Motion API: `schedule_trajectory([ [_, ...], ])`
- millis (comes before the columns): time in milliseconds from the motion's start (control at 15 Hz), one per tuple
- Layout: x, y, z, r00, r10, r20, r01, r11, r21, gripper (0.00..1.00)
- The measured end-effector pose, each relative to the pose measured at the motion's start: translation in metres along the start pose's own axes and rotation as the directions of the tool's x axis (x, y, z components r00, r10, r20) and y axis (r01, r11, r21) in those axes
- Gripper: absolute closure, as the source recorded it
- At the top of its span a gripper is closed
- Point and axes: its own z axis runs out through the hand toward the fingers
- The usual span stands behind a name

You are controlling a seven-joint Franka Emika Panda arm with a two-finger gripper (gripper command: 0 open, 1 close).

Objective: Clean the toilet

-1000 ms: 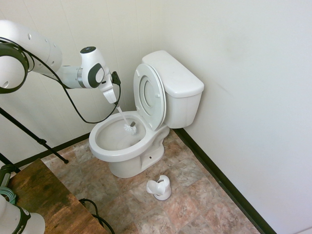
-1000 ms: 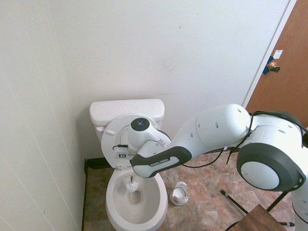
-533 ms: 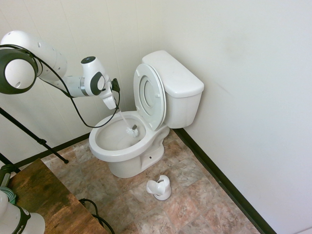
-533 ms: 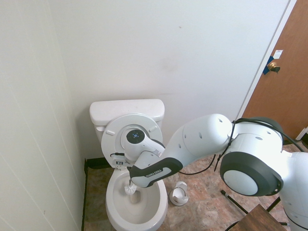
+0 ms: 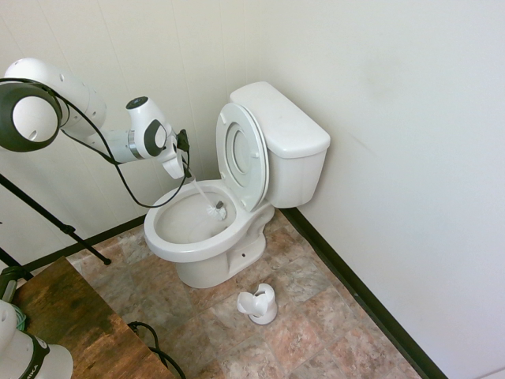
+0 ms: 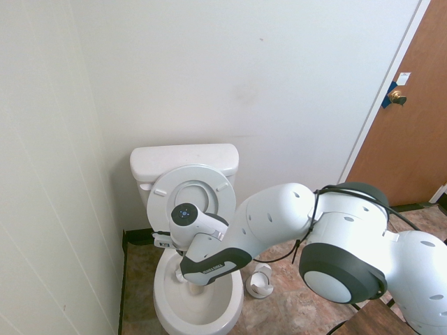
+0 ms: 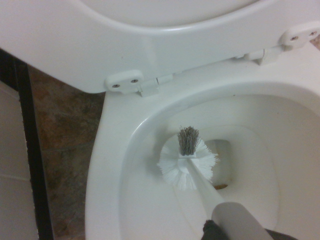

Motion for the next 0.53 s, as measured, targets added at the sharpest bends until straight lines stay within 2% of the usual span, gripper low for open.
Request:
schedule_trajectory([
  [533,-0.039,0.012,0.0,0.999,-0.044,0.021,0.044,0.999,-0.002,1.0],
])
